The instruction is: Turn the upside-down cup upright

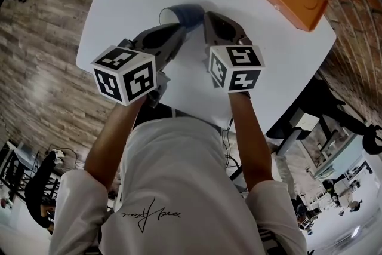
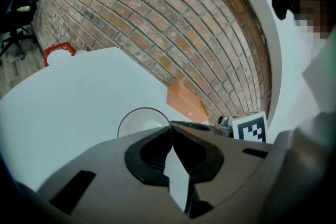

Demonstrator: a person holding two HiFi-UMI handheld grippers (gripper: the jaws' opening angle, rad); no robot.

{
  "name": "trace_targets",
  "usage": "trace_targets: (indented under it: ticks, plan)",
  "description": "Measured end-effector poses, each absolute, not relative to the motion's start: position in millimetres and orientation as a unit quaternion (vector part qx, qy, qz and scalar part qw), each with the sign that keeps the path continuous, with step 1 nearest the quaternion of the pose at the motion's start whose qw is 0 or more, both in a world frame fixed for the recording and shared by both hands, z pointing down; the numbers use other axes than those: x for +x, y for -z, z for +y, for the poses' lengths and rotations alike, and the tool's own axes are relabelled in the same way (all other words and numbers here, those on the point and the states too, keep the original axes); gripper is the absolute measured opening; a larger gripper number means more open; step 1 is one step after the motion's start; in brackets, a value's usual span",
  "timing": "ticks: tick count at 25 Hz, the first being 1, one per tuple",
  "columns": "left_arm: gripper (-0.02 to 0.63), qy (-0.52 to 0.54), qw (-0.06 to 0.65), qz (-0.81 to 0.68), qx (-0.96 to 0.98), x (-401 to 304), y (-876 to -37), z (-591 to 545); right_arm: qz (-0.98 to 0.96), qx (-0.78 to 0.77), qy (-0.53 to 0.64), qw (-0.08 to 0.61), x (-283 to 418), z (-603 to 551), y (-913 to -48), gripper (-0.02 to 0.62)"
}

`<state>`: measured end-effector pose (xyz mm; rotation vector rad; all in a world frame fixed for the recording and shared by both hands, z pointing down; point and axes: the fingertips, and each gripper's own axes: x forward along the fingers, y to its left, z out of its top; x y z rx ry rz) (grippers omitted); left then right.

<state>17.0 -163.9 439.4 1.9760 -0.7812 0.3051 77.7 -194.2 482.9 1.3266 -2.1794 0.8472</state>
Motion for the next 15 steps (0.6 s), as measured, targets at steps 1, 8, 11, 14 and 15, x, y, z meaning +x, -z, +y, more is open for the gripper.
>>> trace_targets:
  ticks: [1,8,11,14,15]
  plan:
    - [0.025,-0.126,0.476,-0.319,0.809,18,-439,-164,-0.79,0.481,-0.308,0.224,78,-194,-483,0.021]
    - [0.025,-0.13,0.476,-0.313,0.812,23,-437,-165,-0.787,0.483,-0.313,0.222,82,-195,-485,0.021]
    - [0.026,-0.133,0.474,-0.312,0.813,25,-437,-166,-0.787,0.483,-0.315,0.22,82,-195,-486,0.021]
    - [0.025,-0.136,0.471,-0.311,0.814,28,-436,-167,-0.787,0.483,-0.316,0.218,84,-195,-487,0.021]
    - [0.026,-0.138,0.469,-0.311,0.815,30,-436,-167,-0.787,0.484,-0.316,0.218,85,-195,-487,0.021]
